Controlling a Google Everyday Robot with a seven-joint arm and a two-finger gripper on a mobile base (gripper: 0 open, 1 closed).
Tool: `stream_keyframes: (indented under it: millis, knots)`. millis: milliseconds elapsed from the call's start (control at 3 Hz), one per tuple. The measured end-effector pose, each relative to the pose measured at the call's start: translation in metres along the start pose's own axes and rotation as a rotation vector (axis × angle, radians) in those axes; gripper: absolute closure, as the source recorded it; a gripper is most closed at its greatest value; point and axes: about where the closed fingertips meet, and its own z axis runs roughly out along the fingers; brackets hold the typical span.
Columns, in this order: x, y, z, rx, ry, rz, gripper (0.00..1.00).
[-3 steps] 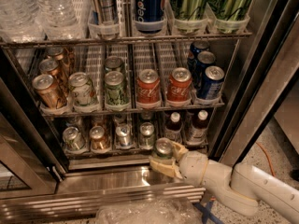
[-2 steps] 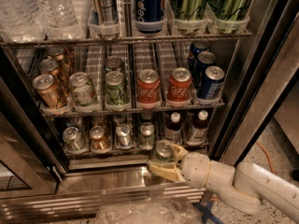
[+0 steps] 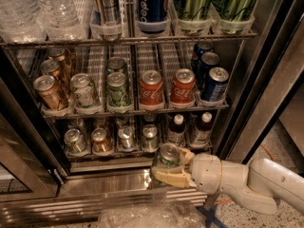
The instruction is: Pick green can from bottom shelf of fridge
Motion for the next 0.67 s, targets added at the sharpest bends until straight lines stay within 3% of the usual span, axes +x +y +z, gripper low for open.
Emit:
stream_keyframes:
  millis: [667]
  knots:
    - [-0.023, 0.046, -0.012, -0.054, 0.035, 0.031, 1.0]
